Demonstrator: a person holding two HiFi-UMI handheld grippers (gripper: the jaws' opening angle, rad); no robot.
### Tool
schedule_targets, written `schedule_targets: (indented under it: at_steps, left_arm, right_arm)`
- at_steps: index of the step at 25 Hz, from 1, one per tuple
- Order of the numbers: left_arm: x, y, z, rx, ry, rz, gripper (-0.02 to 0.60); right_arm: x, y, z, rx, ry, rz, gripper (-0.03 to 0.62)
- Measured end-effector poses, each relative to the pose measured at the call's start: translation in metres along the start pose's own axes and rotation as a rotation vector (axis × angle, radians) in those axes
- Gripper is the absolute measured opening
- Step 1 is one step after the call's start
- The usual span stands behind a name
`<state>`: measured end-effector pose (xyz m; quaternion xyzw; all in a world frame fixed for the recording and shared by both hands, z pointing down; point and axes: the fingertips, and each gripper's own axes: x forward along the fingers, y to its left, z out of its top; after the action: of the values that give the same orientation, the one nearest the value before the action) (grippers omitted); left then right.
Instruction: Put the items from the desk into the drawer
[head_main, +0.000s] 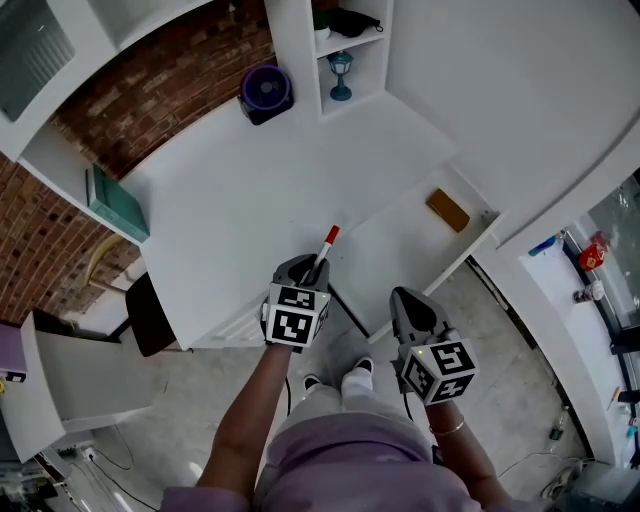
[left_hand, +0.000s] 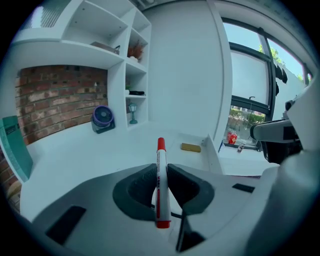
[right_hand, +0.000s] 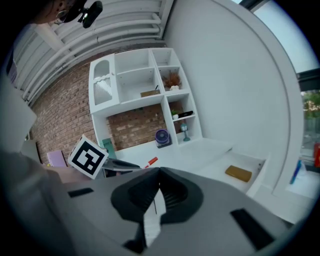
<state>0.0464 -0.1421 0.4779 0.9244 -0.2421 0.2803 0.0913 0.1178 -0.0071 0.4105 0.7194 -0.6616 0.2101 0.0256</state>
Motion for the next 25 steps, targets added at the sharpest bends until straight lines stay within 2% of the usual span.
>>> schedule_targets:
  at_steps: [15,25]
  left_arm:
    - [0.073,-0.084,0.025,0.074,0.040,-0.124,0.067]
    - [0.128,-0.115,0.035,0.139,0.086,-0.221,0.067]
  right_arm:
    - [-0.034,-0.083,0.005,0.051,-0.030,-0.118,0.005]
    - [-0.042,-0.124,0.004,0.103,-0.039,-0.241,0.005]
